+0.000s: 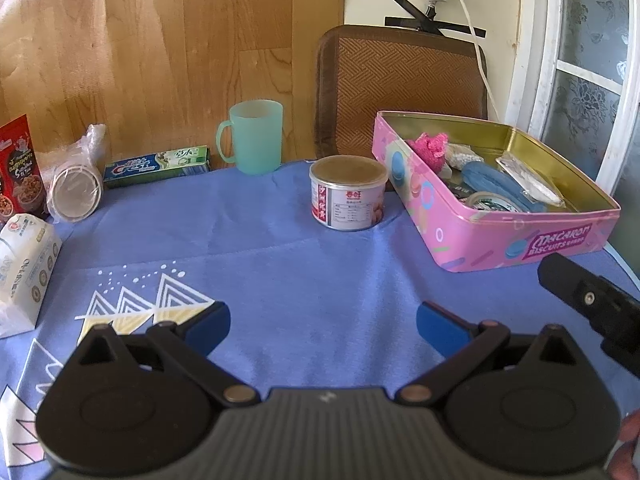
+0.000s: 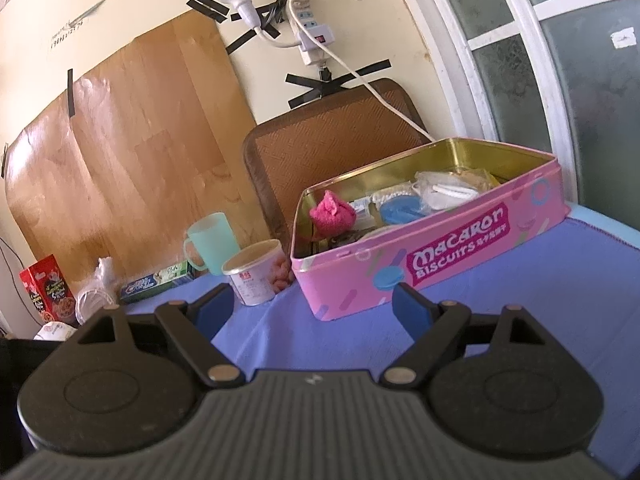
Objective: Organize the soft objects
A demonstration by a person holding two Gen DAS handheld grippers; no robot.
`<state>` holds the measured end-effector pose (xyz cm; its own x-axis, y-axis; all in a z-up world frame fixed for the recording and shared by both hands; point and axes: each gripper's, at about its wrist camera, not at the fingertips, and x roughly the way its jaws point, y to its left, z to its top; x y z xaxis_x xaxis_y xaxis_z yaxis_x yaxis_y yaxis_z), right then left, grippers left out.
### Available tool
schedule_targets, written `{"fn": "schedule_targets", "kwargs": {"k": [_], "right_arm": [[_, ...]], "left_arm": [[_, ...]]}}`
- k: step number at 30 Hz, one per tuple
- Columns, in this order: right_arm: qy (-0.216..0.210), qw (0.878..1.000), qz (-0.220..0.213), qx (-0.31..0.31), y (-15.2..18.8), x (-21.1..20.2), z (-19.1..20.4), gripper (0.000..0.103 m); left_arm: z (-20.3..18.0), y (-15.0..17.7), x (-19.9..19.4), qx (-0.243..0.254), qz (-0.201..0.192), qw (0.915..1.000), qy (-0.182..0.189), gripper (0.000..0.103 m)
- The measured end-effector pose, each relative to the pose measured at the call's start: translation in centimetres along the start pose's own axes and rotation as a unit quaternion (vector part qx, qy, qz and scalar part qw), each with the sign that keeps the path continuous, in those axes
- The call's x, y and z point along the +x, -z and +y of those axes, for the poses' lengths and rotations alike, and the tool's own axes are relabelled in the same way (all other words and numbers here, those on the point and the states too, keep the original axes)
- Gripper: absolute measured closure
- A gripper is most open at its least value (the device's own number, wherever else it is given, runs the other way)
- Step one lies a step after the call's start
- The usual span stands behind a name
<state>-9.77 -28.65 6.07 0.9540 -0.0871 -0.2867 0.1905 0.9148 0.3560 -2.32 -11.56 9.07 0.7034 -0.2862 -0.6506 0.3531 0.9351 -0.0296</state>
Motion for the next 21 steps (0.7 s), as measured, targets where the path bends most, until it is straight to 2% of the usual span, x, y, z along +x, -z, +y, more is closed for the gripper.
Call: {"fn": "schedule_targets", "kwargs": {"k": [14, 17, 21], "right_arm": [[0.001, 1.000, -0.003, -0.008, -0.17, -0.09, 0.09, 0.015], [0.001, 1.000, -0.004, -0.010, -0.22, -0.12, 0.13, 0.015], [0.004, 1.000, -0.007, -0.009, -0.41, -0.11, -0.02, 0.015]], "left_arm": [[-0.26, -0.14, 0.09, 0.003, 0.001, 0.9999, 0.013, 0.000], [-0.20, -0.11, -0.07, 0.004, -0.003, 0.9992, 0.039, 0.001], [-0.21, -0.19, -0.46, 0.010, -0.015, 0.9989, 0.043, 0.000]]}}
